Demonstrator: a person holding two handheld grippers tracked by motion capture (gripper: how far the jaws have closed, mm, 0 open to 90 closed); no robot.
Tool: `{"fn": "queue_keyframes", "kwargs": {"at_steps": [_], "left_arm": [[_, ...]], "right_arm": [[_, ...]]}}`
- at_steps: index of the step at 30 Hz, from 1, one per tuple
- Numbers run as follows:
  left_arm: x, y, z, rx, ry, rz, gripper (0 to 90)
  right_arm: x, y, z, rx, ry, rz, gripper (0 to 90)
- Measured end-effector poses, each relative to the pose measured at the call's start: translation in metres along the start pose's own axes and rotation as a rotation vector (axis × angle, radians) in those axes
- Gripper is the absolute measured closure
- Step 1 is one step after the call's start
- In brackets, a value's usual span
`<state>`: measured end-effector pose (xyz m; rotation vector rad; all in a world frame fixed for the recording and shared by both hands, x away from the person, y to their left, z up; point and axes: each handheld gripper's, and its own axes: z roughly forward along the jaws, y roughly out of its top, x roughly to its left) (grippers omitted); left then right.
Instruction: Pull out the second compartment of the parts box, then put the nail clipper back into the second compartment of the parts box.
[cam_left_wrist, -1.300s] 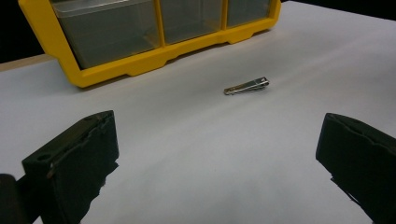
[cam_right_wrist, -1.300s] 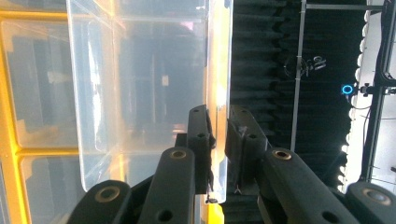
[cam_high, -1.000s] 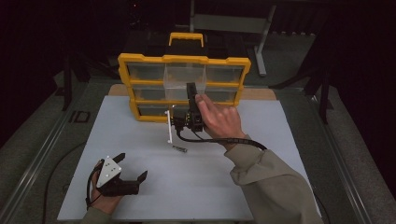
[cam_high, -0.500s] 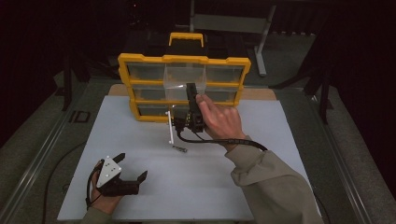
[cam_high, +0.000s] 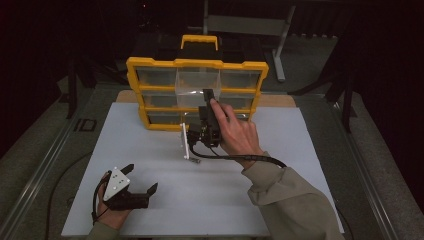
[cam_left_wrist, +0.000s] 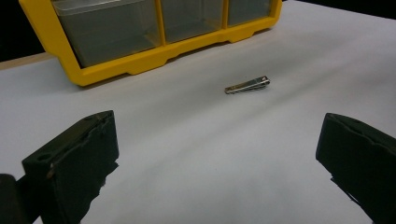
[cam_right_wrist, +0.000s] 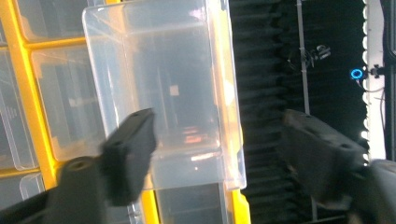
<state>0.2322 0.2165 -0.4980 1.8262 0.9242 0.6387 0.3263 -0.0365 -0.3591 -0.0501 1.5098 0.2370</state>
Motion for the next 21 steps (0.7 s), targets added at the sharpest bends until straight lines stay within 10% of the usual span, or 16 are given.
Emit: {"fn": "queue_keyframes", "kwargs": {"at_steps": [21], "left_arm": [[0.0, 0.0, 0.0, 0.005, 0.005, 0.002, 0.0]], "right_arm": [[0.037, -0.015, -0.016, 0.036, 0.042, 0.0, 12.6]]}}
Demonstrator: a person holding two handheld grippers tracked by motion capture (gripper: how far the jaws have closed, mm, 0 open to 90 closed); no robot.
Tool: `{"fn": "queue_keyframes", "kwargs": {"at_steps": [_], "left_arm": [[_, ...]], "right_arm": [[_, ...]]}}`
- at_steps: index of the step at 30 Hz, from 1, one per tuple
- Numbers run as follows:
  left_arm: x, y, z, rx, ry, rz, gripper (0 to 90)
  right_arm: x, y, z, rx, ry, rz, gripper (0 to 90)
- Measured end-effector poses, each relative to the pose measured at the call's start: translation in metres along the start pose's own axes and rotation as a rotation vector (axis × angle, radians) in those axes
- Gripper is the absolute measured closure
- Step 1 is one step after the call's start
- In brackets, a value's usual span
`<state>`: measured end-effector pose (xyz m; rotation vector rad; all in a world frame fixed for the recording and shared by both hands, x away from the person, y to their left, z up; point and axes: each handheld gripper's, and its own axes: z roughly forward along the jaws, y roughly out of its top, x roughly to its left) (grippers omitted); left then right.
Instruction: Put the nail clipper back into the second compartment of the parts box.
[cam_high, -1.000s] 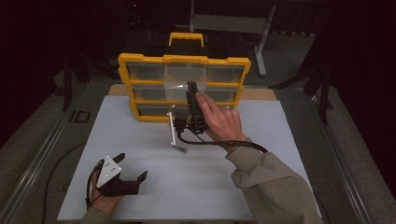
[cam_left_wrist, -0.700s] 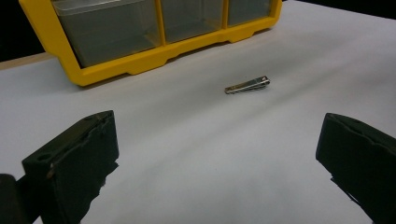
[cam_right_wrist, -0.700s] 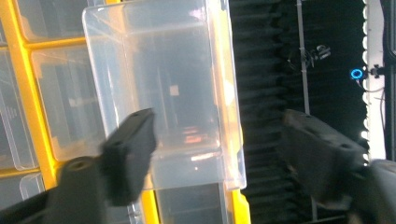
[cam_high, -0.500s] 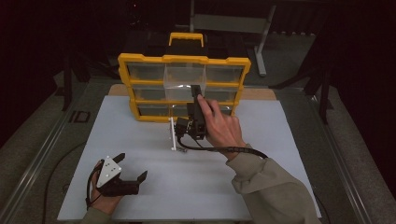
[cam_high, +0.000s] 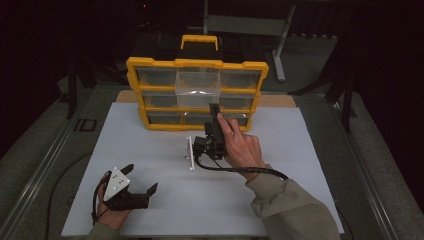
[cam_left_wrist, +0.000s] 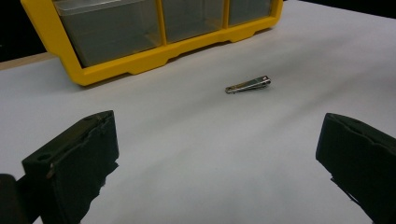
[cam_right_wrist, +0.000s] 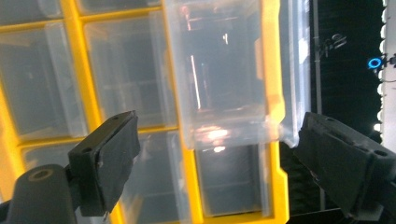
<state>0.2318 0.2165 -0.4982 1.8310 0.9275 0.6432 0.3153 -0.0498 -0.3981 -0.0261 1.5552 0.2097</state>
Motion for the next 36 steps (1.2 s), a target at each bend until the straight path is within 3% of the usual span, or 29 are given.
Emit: {"fn": "queue_keyframes", "kwargs": {"at_steps": [3, 12, 15, 17, 26, 30, 33, 35, 36], "left_arm": [[0.0, 0.0, 0.0, -0.003, 0.001, -0.001, 0.0], [-0.001, 0.0, 0.0, -0.001, 0.002, -0.001, 0.0], [-0.001, 0.0, 0.001, 0.001, 0.001, -0.002, 0.0], [-0.001, 0.0, 0.001, 0.003, 0.001, -0.001, 0.0], [-0.001, 0.0, 0.001, 0.002, -0.001, -0.002, 0.0], [-0.001, 0.0, 0.001, 0.002, -0.001, -0.002, 0.0], [-0.001, -0.001, 0.001, 0.004, -0.001, -0.001, 0.0], [-0.001, -0.001, 0.001, 0.004, 0.0, -0.002, 0.0], [-0.001, -0.001, 0.001, 0.004, 0.0, -0.002, 0.0]], "right_arm": [[0.011, -0.006, -0.007, 0.013, 0.034, 0.019, 11.6], [0.032, -0.019, -0.024, 0.028, 0.071, 0.059, 11.3], [0.041, -0.021, -0.032, 0.036, 0.064, 0.061, 11.3], [0.044, -0.022, -0.036, 0.026, 0.074, 0.088, 11.3], [0.058, -0.04, -0.05, 0.053, 0.203, 0.307, 10.8], [0.067, -0.053, -0.055, 0.084, 0.268, 0.425, 10.7], [0.069, -0.062, -0.058, 0.085, 0.318, 0.494, 10.4], [0.069, -0.069, -0.06, 0.083, 0.341, 0.566, 10.5], [0.069, -0.069, -0.06, 0.083, 0.341, 0.566, 10.5]]}}
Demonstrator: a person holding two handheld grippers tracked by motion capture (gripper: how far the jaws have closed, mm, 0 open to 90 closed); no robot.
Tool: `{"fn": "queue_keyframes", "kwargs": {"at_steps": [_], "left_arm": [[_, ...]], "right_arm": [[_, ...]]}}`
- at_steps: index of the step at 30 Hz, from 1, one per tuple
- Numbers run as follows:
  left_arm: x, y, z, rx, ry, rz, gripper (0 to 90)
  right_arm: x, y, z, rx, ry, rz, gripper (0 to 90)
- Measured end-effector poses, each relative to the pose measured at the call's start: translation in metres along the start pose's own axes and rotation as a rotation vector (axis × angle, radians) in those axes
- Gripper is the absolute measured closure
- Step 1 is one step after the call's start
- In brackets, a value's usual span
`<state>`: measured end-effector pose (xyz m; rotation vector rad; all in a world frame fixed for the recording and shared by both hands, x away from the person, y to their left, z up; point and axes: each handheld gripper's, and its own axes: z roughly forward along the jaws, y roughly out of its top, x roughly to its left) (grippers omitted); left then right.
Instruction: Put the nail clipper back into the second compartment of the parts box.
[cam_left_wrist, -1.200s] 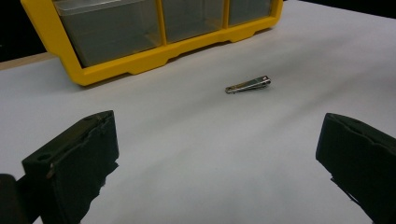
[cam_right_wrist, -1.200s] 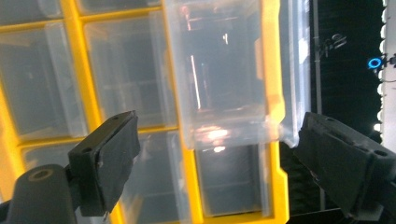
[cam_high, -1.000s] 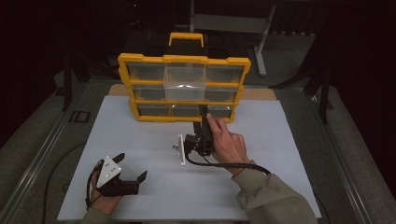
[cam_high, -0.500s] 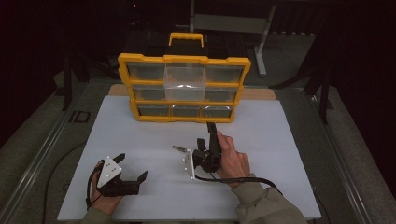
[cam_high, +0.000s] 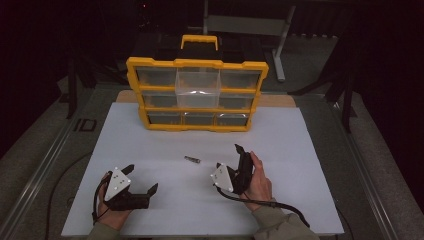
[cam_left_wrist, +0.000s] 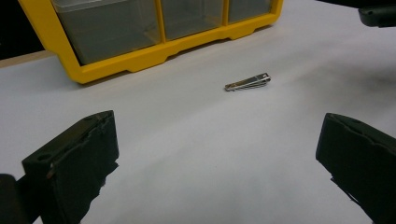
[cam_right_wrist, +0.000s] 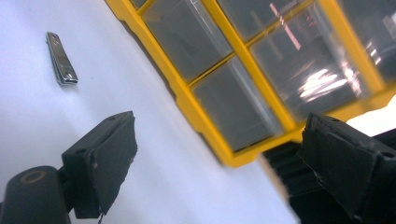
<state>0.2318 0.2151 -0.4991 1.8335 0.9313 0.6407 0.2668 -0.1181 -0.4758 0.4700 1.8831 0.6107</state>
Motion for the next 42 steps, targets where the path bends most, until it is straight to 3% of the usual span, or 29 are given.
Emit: {"fn": "queue_keyframes", "kwargs": {"at_steps": [1, 7, 10, 15, 22, 25, 28, 32, 37, 38, 42], "left_arm": [[0.0, 0.0, 0.0, 0.001, 0.0, -0.001, 0.0], [0.0, 0.0, 0.0, 0.006, 0.002, 0.004, 0.0], [0.0, 0.0, 0.0, 0.006, 0.002, 0.003, 0.0], [0.0, 0.0, 0.001, 0.008, -0.002, 0.0, 0.0], [0.0, 0.0, 0.0, 0.006, -0.001, -0.001, 0.0], [0.0, 0.002, -0.001, 0.0, -0.004, -0.003, 0.0], [0.002, 0.004, -0.002, -0.003, -0.008, -0.015, 0.0], [0.006, 0.014, -0.002, 0.008, -0.059, -0.054, 0.0], [0.005, 0.024, 0.0, 0.024, -0.084, -0.032, 0.0], [0.004, 0.033, 0.004, 0.027, -0.103, -0.005, 0.0], [0.006, 0.044, 0.013, 0.048, -0.14, 0.006, 0.0]], "right_arm": [[-0.007, -0.011, -0.001, 0.014, 0.042, 0.109, 10.4], [-0.027, -0.042, -0.006, -0.004, 0.133, 0.353, 10.5], [-0.033, -0.058, -0.01, 0.008, 0.163, 0.398, 10.5], [-0.042, -0.081, -0.021, -0.019, 0.237, 0.479, 11.1], [-0.055, -0.11, -0.035, -0.091, 0.333, 0.614, 11.0], [-0.059, -0.12, -0.039, -0.11, 0.346, 0.649, 11.0], [-0.062, -0.128, -0.041, -0.125, 0.328, 0.674, 10.9], [-0.067, -0.131, -0.045, -0.137, 0.31, 0.695, 10.9], [-0.067, -0.131, -0.045, -0.14, 0.308, 0.7, 10.9], [-0.067, -0.131, -0.046, -0.141, 0.305, 0.701, 10.9], [-0.068, -0.131, -0.047, -0.144, 0.293, 0.712, 10.9]]}}
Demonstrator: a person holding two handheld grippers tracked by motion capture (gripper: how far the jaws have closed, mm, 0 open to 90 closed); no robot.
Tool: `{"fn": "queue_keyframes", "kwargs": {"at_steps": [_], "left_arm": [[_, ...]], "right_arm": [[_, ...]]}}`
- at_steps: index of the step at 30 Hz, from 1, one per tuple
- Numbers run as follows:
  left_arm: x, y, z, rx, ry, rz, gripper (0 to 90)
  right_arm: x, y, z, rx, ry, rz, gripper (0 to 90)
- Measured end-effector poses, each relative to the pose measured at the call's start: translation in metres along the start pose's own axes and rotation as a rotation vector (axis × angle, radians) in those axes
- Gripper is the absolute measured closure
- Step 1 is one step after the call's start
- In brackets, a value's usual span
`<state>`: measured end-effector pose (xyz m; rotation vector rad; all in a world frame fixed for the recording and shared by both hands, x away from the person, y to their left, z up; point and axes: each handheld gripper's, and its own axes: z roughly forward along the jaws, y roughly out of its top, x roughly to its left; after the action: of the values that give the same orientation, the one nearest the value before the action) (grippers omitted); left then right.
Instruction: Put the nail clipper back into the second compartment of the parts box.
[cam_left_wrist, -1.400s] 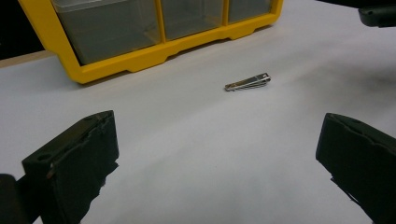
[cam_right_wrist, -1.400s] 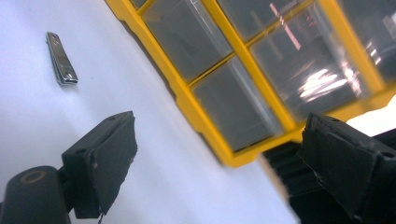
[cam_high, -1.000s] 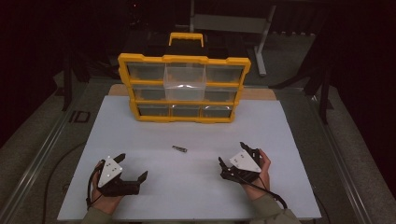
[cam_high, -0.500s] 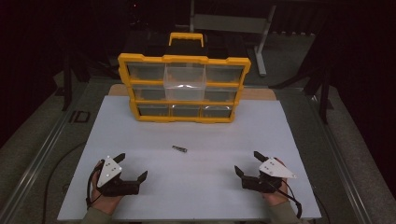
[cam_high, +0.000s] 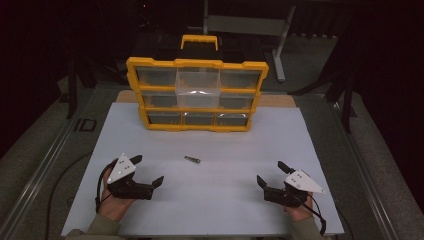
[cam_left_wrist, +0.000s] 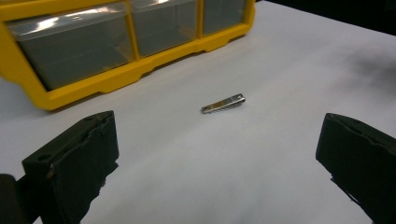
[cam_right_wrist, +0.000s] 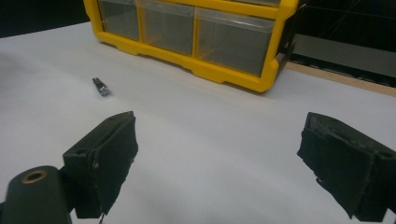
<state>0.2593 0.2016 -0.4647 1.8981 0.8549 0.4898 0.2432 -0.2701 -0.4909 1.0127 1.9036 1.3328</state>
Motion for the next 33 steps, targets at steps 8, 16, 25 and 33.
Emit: {"fn": "queue_keyframes", "kwargs": {"at_steps": [8, 16, 25, 33], "left_arm": [[0.0, 0.018, 0.019, 0.025, -0.05, 0.018, 0.0], [-0.001, 0.037, 0.038, 0.059, -0.096, 0.029, 0.0], [0.0, 0.059, 0.051, 0.072, -0.115, 0.055, 0.0], [0.001, 0.082, 0.069, 0.12, -0.155, 0.117, 0.0]], "right_arm": [[0.0, 0.001, 0.0, 0.003, 0.0, -0.005, 10.8], [-0.002, 0.001, -0.001, 0.006, -0.008, -0.002, 10.9], [-0.005, 0.002, -0.002, 0.003, -0.003, 0.011, 10.8], [-0.008, 0.002, -0.003, -0.003, -0.002, 0.028, 10.7]]}}
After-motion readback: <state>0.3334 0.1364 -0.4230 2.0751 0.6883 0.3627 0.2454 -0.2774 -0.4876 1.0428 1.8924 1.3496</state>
